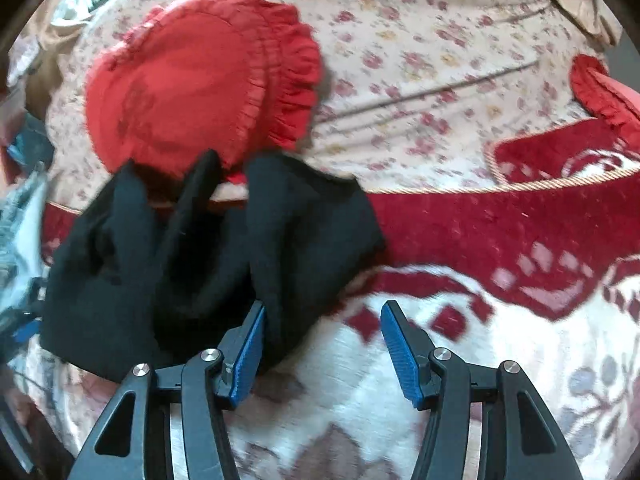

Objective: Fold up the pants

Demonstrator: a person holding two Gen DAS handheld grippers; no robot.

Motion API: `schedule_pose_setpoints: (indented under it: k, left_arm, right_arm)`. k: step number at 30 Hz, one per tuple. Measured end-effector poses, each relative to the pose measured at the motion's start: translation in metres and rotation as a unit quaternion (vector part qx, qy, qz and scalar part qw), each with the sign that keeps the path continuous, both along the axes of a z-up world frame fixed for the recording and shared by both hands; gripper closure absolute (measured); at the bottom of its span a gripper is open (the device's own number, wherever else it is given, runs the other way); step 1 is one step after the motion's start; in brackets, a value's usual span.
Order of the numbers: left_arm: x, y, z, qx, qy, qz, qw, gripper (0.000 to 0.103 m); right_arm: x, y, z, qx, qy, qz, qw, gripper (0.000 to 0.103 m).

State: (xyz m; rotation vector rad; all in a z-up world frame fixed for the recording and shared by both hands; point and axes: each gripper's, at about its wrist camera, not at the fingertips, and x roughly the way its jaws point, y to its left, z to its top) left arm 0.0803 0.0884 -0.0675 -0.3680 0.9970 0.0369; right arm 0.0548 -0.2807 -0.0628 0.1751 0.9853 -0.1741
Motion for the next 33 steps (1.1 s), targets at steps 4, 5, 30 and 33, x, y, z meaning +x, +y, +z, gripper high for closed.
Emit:
schedule_pose_setpoints:
  k: [4,5,30,33]
  left_arm:
    - [0.018,-0.011,-0.001,-0.013,-0.003,-0.009,0.9999,0.031]
    - [0.022,-0.015,-0.001,-0.013,-0.005,-0.012,0.9998,0.031]
    - [-0.05,0.003,0.06,-0.004,-0.068,-0.031,0.9972,0.098]
    - [-0.055,0.004,0.053,-0.017,-0.058,-0.044,0.9972,0.098]
  right_arm:
    - [0.02,-0.004,-0.01,0.005,0.0,-0.015,1.0,0.048]
    - [0.023,-0.007,-0.011,0.013,-0.004,-0.015,1.0,0.048]
    - [-0.075,-0.026,0.048,0.119,-0.089,-0.012,0.989,0.099]
    - [-0.077,-0.026,0.04,0.128,-0.069,-0.012,0.989,0.099]
